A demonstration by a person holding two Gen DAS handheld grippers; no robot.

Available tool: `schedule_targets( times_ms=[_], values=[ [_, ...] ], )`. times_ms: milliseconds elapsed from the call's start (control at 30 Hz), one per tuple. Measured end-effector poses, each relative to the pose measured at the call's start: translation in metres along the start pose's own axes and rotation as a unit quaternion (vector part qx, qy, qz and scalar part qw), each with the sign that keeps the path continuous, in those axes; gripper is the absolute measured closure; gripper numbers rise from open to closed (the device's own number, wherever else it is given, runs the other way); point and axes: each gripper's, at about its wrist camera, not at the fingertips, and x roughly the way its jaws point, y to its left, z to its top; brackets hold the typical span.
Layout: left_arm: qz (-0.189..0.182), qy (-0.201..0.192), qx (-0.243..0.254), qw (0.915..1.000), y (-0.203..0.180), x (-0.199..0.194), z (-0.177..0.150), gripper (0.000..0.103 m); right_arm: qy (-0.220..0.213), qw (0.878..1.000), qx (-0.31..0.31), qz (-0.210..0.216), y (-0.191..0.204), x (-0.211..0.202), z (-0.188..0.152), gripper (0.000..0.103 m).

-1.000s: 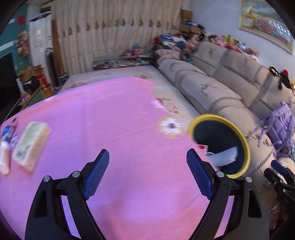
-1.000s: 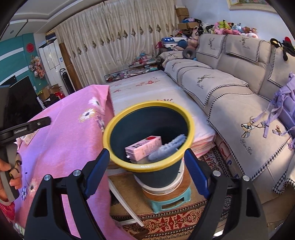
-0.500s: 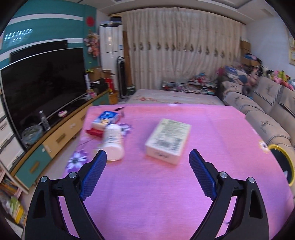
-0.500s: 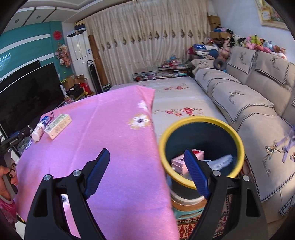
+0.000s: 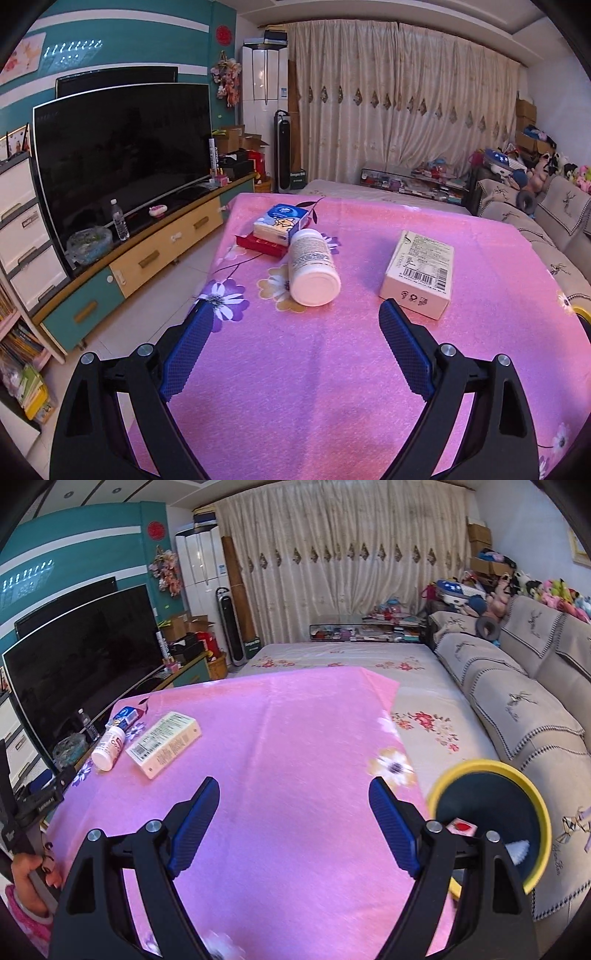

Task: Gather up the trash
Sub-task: 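Reach the right gripper to the white milk carton and grasp it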

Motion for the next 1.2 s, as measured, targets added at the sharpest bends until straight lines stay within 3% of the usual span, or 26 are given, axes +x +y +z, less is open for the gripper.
schedule_targets(
  times_ms=[233, 400, 833, 1000, 1200],
  values=[
    [-0.011, -0.004, -0.034, 0.9994, 0.009, -0.005, -0.003, 0.01, 0.031, 0.998, -0.005, 0.062, 0.083, 0.061, 0.035, 0.024],
    [-0.007, -0.012, -0.035, 0.9993, 0.007, -0.009, -0.003, 0.01, 0.061, 0.994, -0.047, 0.076, 0.157, 0.109, 0.04, 0.024],
    [-0.009, 0.006, -0.063, 0.998, 0.016, -0.005, -0.007, 0.01, 0.14, 0.988, -0.046, -0.048, 0.223, 0.211, 0.055, 0.024],
    [-0.009, 0.007, -0.053, 0.9985, 0.012, -0.004, -0.007, 0.01, 0.13, 0.984, -0.082, -0.085, 0.229, 0.21, 0.043, 0.024],
    [-0.009, 0.007, -0.053, 0.9985, 0.011, -0.004, -0.008, 0.01, 0.125, 0.984, -0.096, -0.085, 0.209, 0.193, 0.034, 0.024]
  ],
)
